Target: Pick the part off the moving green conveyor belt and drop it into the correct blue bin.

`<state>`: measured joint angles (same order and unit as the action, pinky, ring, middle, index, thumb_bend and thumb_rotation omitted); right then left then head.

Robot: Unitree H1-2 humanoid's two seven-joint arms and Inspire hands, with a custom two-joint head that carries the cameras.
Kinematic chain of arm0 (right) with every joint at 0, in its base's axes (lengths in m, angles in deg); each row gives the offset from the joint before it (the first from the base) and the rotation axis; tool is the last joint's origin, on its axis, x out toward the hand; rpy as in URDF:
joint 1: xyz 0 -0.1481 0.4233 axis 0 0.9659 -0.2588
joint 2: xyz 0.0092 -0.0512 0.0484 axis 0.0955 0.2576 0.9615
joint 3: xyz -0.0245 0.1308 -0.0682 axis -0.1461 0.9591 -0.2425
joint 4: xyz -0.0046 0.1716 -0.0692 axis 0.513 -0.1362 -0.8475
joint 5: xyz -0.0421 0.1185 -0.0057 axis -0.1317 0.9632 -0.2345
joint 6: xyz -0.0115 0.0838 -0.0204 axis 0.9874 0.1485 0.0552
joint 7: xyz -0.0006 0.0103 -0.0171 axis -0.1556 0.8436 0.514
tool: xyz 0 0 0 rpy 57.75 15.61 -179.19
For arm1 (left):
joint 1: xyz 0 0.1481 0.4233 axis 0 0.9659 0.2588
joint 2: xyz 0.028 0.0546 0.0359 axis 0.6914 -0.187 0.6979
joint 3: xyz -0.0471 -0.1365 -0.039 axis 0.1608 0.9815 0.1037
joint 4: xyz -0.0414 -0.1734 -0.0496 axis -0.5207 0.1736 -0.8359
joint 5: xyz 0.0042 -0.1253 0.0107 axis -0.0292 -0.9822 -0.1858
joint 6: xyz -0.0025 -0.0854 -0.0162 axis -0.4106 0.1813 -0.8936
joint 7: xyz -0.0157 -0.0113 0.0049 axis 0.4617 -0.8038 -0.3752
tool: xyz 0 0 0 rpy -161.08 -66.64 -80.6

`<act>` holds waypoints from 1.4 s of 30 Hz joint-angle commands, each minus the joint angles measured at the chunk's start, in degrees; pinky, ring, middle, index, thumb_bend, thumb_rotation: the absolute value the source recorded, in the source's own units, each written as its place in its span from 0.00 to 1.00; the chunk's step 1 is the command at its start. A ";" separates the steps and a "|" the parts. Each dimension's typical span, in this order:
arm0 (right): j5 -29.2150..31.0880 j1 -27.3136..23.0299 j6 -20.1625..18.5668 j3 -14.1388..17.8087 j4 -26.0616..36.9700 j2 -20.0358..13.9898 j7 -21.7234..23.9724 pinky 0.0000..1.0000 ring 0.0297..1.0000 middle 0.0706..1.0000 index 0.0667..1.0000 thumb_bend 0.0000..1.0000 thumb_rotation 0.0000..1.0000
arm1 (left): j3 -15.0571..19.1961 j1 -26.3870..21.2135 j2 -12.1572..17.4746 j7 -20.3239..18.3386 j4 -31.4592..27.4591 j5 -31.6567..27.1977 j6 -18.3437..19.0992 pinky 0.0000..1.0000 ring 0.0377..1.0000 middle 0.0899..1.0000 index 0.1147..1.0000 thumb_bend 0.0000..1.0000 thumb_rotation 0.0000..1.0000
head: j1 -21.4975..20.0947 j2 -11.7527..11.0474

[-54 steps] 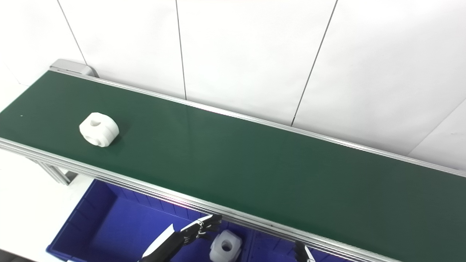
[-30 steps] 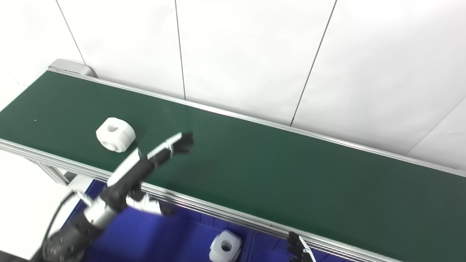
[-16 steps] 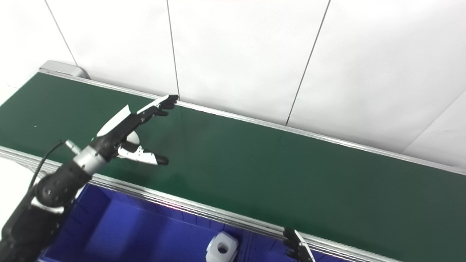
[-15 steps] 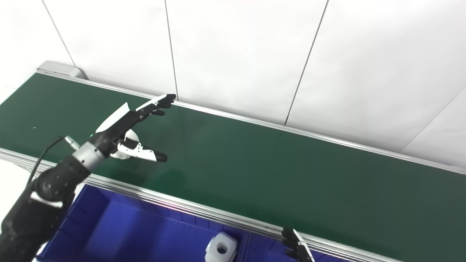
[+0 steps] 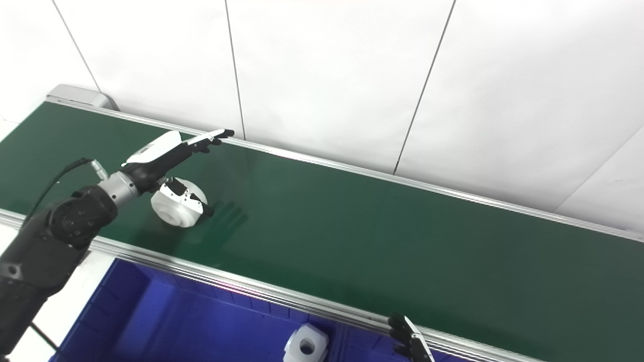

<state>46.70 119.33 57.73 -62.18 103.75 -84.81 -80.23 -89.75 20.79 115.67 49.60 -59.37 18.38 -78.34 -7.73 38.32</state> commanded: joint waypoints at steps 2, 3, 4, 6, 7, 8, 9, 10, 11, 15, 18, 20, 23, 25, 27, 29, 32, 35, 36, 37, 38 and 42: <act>0.57 0.55 1.67 -0.10 1.57 0.04 0.05 0.79 0.82 0.83 0.85 0.76 0.11 | -0.84 -2.74 2.01 0.15 0.23 1.73 -0.56 0.80 0.90 0.96 0.96 0.83 0.12 | 0.26 0.02; 0.44 0.55 1.68 -0.09 1.57 0.05 -0.01 0.79 0.82 0.83 0.85 0.76 0.11 | -1.26 -2.86 2.30 0.08 0.61 2.12 -0.85 0.80 0.91 0.96 0.97 0.85 0.13 | 0.26 0.02; 0.36 0.54 1.68 -0.07 1.56 0.05 -0.05 0.79 0.82 0.83 0.85 0.76 0.11 | -1.57 -2.94 2.50 0.09 0.88 2.35 -1.09 0.80 0.91 0.96 0.97 0.85 0.14 | 0.26 0.02; 0.74 0.58 1.66 -0.11 1.62 0.06 0.07 0.80 0.82 0.83 0.85 0.76 0.11 | -2.03 -3.12 2.94 -0.97 1.56 2.02 -0.88 0.79 0.90 0.96 0.96 0.89 0.13 | 0.22 0.08; 0.88 0.59 1.64 -0.12 1.63 0.06 0.12 0.80 0.83 0.83 0.85 0.76 0.11 | -2.16 -3.17 3.08 -1.59 1.73 1.72 -0.55 0.80 0.91 0.96 0.96 0.89 0.13 | 0.26 0.12; 0.96 0.59 1.63 -0.12 1.63 0.05 0.14 0.80 0.83 0.83 0.85 0.76 0.11 | -2.23 -3.21 3.15 -2.02 1.83 1.51 -0.33 0.81 0.92 0.96 0.97 0.89 0.12 | 0.26 0.12; 0.95 0.55 1.73 -0.10 1.56 -0.02 0.14 0.80 0.83 0.83 0.85 0.76 0.11 | -2.29 -3.18 3.25 -2.66 1.96 1.17 -0.23 0.82 0.92 0.96 0.97 0.90 0.11 | 0.26 0.09; 0.84 0.54 1.70 -0.08 1.57 -0.06 0.13 0.80 0.83 0.83 0.85 0.76 0.11 | -2.35 -3.14 3.32 -3.39 2.22 0.80 -0.08 0.82 0.92 0.96 0.97 0.90 0.10 | 0.26 0.09; 0.61 0.53 1.56 -0.06 1.61 -0.08 0.12 0.79 0.83 0.83 0.85 0.76 0.12 | -2.35 -3.06 3.33 -4.21 2.29 0.43 0.38 0.82 0.92 0.96 0.96 0.90 0.09 | 0.19 0.13; 0.26 0.44 1.94 -0.01 1.52 -0.19 -0.05 0.79 0.82 0.83 0.84 0.76 0.12 | -2.69 -2.25 3.41 -7.76 2.05 -0.80 2.65 0.81 0.91 0.97 0.97 0.92 0.09 | 0.13 0.16; 0.61 0.47 1.36 0.03 1.76 -0.19 0.18 0.79 0.83 0.84 0.85 0.76 0.12 | -3.18 -1.78 3.36 -8.93 1.85 -0.61 3.19 0.82 0.91 0.95 0.96 0.91 0.06 | 0.09 0.22; 1.33 0.53 1.27 0.01 1.92 -0.07 0.33 0.79 0.83 0.84 0.84 0.76 0.11 | -3.69 -1.28 3.34 -8.78 1.44 0.14 3.03 0.82 0.90 0.94 0.95 0.90 0.04 | 0.11 0.21; 0.47 0.51 1.95 -0.04 1.82 -0.21 0.10 0.79 0.83 0.83 0.84 0.76 0.10 | -4.48 -0.39 2.98 -7.58 0.72 1.66 2.80 0.74 0.84 0.91 0.91 0.80 0.00 | 0.06 0.24; 0.24 0.56 2.01 -0.04 1.87 -0.16 0.01 0.78 0.82 0.83 0.84 0.76 0.11 | -4.82 -0.19 2.46 -4.30 1.78 3.50 0.52 0.69 0.80 0.89 0.88 0.75 0.00 | -0.02 0.37; 0.65 0.62 1.97 -0.04 1.96 -0.07 0.09 0.77 0.82 0.83 0.85 0.76 0.10 | -4.94 0.09 1.61 0.93 3.44 5.87 -2.82 0.37 0.46 0.53 0.63 0.54 0.00 | 0.01 0.50; 0.99 0.67 2.05 -0.07 1.99 -0.11 0.21 0.78 0.83 0.84 0.85 0.75 0.10 | -4.71 0.71 0.62 5.58 4.03 7.74 -4.58 0.24 0.30 0.46 0.49 0.52 0.00 | -0.06 0.62; 1.22 0.78 1.99 -0.10 2.11 -0.15 0.32 0.78 0.83 0.83 0.85 0.75 0.10 | -4.57 1.47 -0.47 10.09 4.29 8.60 -5.86 0.22 0.26 0.43 0.43 0.52 0.00 | -0.14 0.81; 0.84 0.81 2.13 -0.15 2.14 -0.17 0.24 0.78 0.82 0.83 0.85 0.74 0.11 | -5.55 1.76 -0.77 13.40 4.39 8.10 -6.28 0.21 0.25 0.42 0.43 0.52 0.00 | -0.16 0.99; 0.72 0.82 2.18 -0.18 2.18 -0.15 0.22 0.78 0.82 0.83 0.85 0.74 0.11 | -6.03 1.80 -0.75 14.20 4.26 7.57 -6.30 0.23 0.27 0.43 0.43 0.52 0.00 | -0.30 1.19; 0.54 0.83 2.23 -0.17 2.20 -0.12 0.14 0.78 0.82 0.83 0.85 0.74 0.11 | -6.41 1.86 -0.79 14.87 3.99 7.11 -6.31 0.24 0.27 0.43 0.43 0.52 0.00 | -0.30 1.19; 0.36 0.88 2.16 -0.18 2.30 -0.02 0.07 0.78 0.82 0.83 0.85 0.74 0.12 | -6.79 1.87 -0.76 15.58 3.76 6.78 -6.31 0.24 0.27 0.43 0.43 0.52 0.00 | -0.52 1.50; 0.10 1.18 1.66 -0.43 3.02 0.22 0.20 0.78 0.82 0.83 0.85 0.74 0.14 | -7.35 2.44 -0.62 16.97 2.14 4.47 -6.32 0.21 0.23 0.42 0.43 0.52 0.00 | -1.18 2.61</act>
<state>46.97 119.70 57.74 -62.33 104.55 -84.81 -79.92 -97.85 24.17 114.12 64.29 -54.59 25.28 -83.10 -8.96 40.86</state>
